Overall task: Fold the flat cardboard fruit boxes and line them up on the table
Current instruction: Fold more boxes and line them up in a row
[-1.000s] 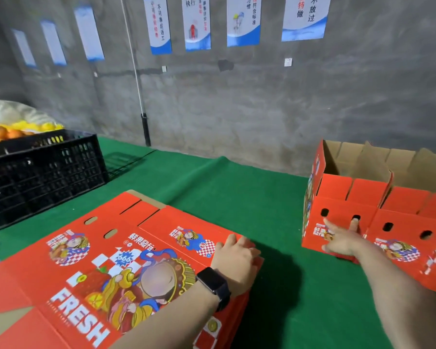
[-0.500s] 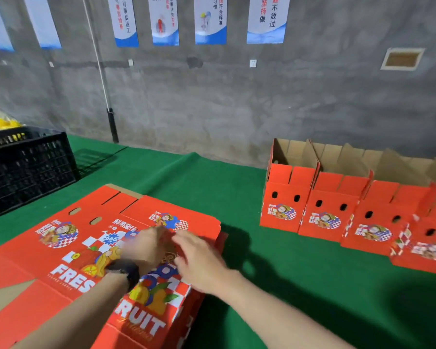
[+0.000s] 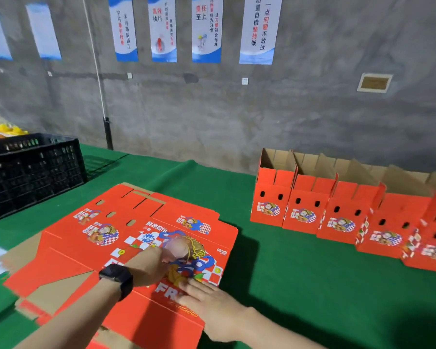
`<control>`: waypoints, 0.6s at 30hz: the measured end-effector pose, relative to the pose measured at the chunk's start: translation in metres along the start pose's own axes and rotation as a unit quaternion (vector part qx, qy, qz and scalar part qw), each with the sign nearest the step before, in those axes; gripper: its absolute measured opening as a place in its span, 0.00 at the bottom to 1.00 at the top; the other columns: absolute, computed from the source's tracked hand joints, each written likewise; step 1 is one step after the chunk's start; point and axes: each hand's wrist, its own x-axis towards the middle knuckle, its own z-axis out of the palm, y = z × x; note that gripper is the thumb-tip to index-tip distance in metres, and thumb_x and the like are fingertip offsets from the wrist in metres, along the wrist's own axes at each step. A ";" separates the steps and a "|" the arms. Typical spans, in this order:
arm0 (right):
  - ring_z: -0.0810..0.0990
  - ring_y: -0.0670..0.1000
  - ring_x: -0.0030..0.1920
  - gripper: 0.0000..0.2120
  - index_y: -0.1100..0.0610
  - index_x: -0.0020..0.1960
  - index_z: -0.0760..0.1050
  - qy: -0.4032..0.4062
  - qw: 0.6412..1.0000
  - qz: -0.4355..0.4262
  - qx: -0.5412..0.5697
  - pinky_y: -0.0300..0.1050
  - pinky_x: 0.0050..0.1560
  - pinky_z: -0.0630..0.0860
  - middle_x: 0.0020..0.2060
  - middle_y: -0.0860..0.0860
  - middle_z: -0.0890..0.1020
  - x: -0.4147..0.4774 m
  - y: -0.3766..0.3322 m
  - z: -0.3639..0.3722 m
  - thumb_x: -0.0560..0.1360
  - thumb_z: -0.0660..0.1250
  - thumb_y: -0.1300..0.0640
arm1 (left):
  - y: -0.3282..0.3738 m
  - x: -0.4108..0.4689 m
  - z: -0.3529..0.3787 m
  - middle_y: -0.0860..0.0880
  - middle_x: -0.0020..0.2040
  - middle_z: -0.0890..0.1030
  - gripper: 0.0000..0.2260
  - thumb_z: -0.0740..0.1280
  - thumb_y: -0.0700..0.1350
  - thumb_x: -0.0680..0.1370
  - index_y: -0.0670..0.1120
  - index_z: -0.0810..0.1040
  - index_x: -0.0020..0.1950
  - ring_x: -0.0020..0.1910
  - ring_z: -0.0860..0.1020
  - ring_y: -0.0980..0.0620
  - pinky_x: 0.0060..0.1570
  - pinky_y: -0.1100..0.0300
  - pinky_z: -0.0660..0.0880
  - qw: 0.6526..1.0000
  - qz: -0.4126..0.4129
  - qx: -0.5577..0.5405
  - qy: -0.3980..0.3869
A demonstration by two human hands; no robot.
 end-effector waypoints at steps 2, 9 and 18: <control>0.39 0.47 0.77 0.41 0.49 0.79 0.46 0.004 1.000 0.014 -0.012 0.43 0.74 0.35 0.78 0.49 0.42 -0.024 0.005 -0.002 0.72 0.55 0.72 | 0.017 -0.009 -0.004 0.50 0.62 0.79 0.15 0.59 0.44 0.80 0.48 0.76 0.65 0.58 0.78 0.53 0.55 0.64 0.73 0.999 0.030 0.006 -0.020; 0.49 0.42 0.76 0.27 0.48 0.77 0.58 0.139 0.985 0.099 0.015 0.33 0.73 0.38 0.76 0.45 0.56 -0.124 0.032 -0.023 0.81 0.60 0.62 | 0.089 -0.033 -0.035 0.51 0.51 0.83 0.09 0.63 0.45 0.79 0.46 0.81 0.55 0.45 0.78 0.57 0.47 0.67 0.72 0.986 0.164 -0.016 0.018; 0.82 0.36 0.40 0.17 0.48 0.44 0.84 0.427 0.795 0.301 0.307 0.27 0.38 0.74 0.40 0.44 0.85 -0.253 0.025 -0.088 0.71 0.70 0.70 | 0.157 -0.060 -0.063 0.53 0.50 0.83 0.12 0.63 0.53 0.79 0.48 0.81 0.56 0.48 0.79 0.55 0.48 0.64 0.72 0.951 0.270 -0.066 0.132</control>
